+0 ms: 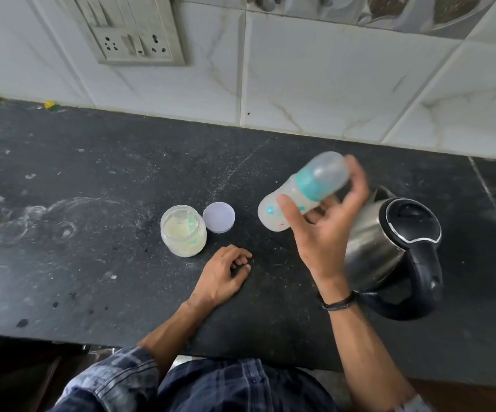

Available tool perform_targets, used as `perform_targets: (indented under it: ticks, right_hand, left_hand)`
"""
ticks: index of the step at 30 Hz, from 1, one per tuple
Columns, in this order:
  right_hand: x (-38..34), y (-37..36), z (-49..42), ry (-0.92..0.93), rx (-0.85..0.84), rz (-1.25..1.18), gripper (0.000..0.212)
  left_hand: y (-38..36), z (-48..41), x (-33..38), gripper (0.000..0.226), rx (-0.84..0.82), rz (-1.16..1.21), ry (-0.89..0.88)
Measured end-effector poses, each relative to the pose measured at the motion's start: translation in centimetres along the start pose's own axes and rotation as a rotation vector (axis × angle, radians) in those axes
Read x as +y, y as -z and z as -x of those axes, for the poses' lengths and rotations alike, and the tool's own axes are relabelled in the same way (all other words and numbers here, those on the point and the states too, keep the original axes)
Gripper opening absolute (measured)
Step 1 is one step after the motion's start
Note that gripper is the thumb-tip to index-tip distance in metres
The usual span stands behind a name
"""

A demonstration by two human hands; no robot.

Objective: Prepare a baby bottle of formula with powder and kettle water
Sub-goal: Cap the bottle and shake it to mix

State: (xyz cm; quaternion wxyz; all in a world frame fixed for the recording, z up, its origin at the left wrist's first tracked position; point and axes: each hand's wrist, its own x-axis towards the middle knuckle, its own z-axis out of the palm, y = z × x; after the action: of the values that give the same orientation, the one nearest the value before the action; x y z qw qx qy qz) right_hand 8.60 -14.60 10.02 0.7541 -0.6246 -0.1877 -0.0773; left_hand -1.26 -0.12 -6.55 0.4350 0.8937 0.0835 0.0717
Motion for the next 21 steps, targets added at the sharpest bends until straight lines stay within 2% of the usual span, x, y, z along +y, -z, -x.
perform_targets:
  ticks: [2, 6, 9, 13, 16, 20, 21]
  right_hand:
    - [0.04, 0.24, -0.31, 0.118, 0.063, -0.026, 0.092]
    - [-0.18, -0.04, -0.53, -0.004, 0.116, -0.062, 0.098]
    - [0.15, 0.56, -0.68, 0.165, 0.146, 0.009, 0.094]
    - [-0.14, 0.61, -0.55, -0.005, 0.066, -0.006, 0.092]
    - [0.1, 0.33, -0.45, 0.104, 0.175, -0.019, 0.09]
    - [0.37, -0.18, -0.28, -0.034, 0.029, 0.011, 0.091]
    - [0.26, -0.18, 0.01, -0.017, 0.054, -0.014, 0.089]
  left_hand:
    - [0.11, -0.05, 0.12, 0.018, 0.012, 0.001, -0.002]
    - [0.0, -0.03, 0.03, 0.017, 0.016, 0.005, 0.0]
    - [0.12, -0.05, 0.08, 0.018, 0.018, 0.003, -0.007]
    - [-0.08, -0.06, -0.08, 0.018, 0.009, -0.001, -0.001]
    - [-0.04, -0.14, -0.02, 0.018, 0.017, 0.003, -0.003]
    - [-0.1, -0.02, -0.28, 0.018, 0.0, 0.002, 0.006]
    - [-0.13, 0.02, -0.28, 0.018, -0.006, 0.007, 0.003]
